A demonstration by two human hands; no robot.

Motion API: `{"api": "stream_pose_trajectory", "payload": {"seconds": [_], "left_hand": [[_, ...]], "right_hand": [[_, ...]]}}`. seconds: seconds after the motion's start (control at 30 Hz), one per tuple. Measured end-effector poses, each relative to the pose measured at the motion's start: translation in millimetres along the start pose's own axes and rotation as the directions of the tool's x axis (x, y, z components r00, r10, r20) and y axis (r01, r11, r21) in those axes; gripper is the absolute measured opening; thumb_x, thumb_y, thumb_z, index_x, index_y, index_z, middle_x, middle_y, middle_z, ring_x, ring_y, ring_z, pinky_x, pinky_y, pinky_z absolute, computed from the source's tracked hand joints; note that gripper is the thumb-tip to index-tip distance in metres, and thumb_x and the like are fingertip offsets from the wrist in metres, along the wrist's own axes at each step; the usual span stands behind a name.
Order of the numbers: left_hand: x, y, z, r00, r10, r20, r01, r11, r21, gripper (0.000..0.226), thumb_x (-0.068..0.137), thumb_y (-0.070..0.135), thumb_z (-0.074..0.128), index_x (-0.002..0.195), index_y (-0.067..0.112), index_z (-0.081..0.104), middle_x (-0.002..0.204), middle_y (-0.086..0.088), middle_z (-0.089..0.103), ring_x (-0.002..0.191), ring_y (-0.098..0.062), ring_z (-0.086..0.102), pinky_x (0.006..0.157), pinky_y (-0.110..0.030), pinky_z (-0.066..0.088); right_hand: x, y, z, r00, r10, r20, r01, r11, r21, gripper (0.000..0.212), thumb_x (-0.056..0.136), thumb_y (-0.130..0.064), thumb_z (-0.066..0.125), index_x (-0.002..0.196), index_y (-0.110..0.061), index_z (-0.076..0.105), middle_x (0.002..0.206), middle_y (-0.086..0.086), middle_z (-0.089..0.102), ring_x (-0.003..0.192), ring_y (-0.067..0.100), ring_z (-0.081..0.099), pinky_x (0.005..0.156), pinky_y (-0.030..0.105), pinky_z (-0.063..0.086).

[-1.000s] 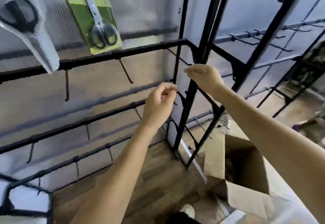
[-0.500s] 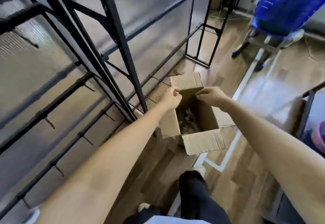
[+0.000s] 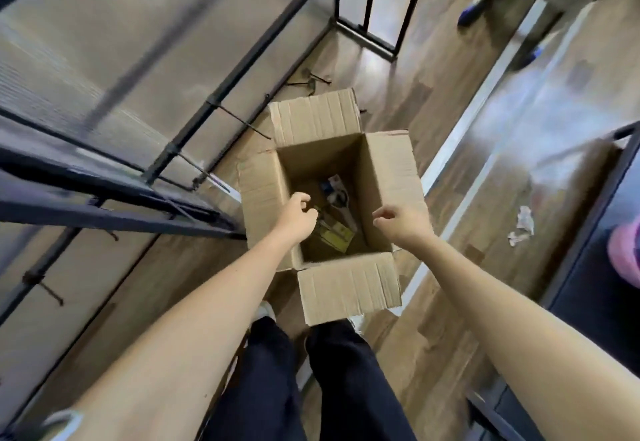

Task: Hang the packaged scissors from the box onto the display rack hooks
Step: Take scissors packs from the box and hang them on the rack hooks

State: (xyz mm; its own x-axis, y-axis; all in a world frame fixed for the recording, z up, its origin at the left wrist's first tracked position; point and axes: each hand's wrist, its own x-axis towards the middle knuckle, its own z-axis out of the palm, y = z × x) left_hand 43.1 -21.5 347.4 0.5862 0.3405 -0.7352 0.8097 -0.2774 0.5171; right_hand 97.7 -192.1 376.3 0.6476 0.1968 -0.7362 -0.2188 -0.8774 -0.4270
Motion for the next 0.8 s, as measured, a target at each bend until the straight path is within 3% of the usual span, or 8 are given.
{"api": "stream_pose_trajectory", "payload": {"seconds": [0.2,0.5,0.7,0.8], "left_hand": [[97.1,-33.8,43.2,0.999,-0.044,0.025,0.042,0.995,0.087,0.040,0.093,0.020,0.046,0.132,0.018,0.041,0.132,-0.006,0.049,0.115,-0.026,0.051,0.099,-0.038,0.043],[239.7,-107.1,104.4,0.965,-0.236,0.112,0.236,0.972,0.015,0.041,0.094,0.023,0.045,0.134,0.021,0.039,0.139,0.001,0.046,0.123,-0.021,0.046,0.095,-0.027,0.037],[320.1,-158.7,155.4,0.914,-0.406,0.026,0.406,0.910,-0.086,0.047,0.091,0.026,0.052,0.135,0.019,0.039,0.136,-0.007,0.047,0.123,-0.030,0.045,0.099,-0.036,0.039],[364.5,-181.7,188.6,0.888,-0.459,-0.019,0.450,0.879,-0.157,0.055,0.090,0.030,0.053,0.139,0.015,0.034,0.140,-0.014,0.042,0.128,-0.036,0.040,0.104,-0.039,0.036]], "right_hand": [[95.1,23.1,44.2,0.997,0.055,0.050,-0.055,0.998,-0.006,0.028,0.092,-0.014,0.048,0.117,-0.011,0.061,0.122,0.008,0.061,0.115,0.023,0.054,0.090,0.024,0.039],[231.9,54.1,144.8,0.982,0.165,0.090,-0.160,0.985,-0.062,0.033,0.092,-0.020,0.050,0.124,-0.015,0.055,0.132,0.006,0.048,0.111,0.025,0.054,0.094,0.032,0.043],[326.3,87.0,189.7,0.968,0.246,0.049,-0.244,0.969,-0.043,0.039,0.093,-0.019,0.048,0.132,-0.019,0.045,0.130,0.007,0.051,0.111,0.026,0.054,0.084,0.032,0.046],[378.8,119.5,219.4,0.965,0.256,0.062,-0.252,0.966,-0.066,0.043,0.094,-0.016,0.048,0.136,-0.015,0.041,0.133,0.011,0.050,0.117,0.028,0.052,0.090,0.033,0.044]]}}
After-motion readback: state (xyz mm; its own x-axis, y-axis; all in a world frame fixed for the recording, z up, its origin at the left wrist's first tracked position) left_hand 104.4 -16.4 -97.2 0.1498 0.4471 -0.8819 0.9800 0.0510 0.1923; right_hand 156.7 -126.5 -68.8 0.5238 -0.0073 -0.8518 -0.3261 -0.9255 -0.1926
